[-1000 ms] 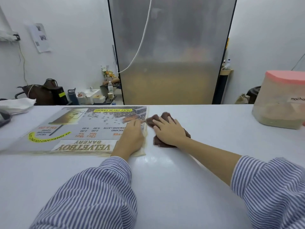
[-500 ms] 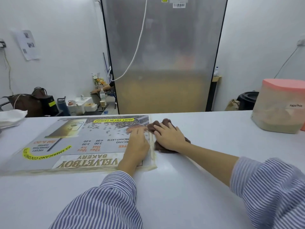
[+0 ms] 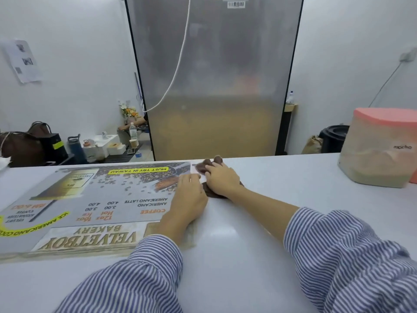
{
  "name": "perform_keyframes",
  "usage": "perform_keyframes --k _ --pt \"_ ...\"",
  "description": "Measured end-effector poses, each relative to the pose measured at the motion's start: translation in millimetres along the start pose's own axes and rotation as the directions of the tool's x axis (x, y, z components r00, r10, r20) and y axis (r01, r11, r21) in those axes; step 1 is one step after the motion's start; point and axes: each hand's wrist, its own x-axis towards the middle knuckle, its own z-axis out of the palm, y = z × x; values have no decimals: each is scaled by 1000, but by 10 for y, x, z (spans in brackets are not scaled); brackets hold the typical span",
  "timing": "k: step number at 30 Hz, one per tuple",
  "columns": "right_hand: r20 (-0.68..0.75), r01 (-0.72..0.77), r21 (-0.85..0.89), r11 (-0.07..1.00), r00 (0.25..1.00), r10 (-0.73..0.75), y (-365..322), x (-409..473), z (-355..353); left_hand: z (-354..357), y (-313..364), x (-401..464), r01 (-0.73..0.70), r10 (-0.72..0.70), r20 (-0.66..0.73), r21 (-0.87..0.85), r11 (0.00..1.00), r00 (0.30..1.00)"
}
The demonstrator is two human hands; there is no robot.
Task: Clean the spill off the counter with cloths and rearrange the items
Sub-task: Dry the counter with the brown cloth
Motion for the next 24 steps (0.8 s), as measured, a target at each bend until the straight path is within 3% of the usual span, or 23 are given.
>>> perform_keyframes --k 3,7,10,13,16,20,22,24 --pt "3 -151 -15 988 989 151 593 78 -198 32 176 130 -28 28 22 21 999 999" --pt "-50 -404 -126 906 915 401 1503 50 -516 11 191 253 -67 67 22 41 997 998" --pt "-46 -444 -171 879 895 443 1615 156 -496 -21 21 233 -28 27 23 29 999 999" --pt "-8 -285 -231 930 957 291 1214 322 -358 -84 -121 115 2 -3 39 44 999 999" --pt "25 -30 -176 984 999 35 659 391 -182 -159 -234 54 61 -62 32 24 998 998" --pt "71 264 14 965 962 -264 363 146 -110 -211 -179 42 105 -106 25 17 994 994" --pt "72 274 100 957 957 -281 487 -61 -204 -212 -59 41 83 -84 11 30 996 996" --pt "57 223 35 974 973 -225 774 -192 -343 -190 64 31 58 -59 29 37 998 998"
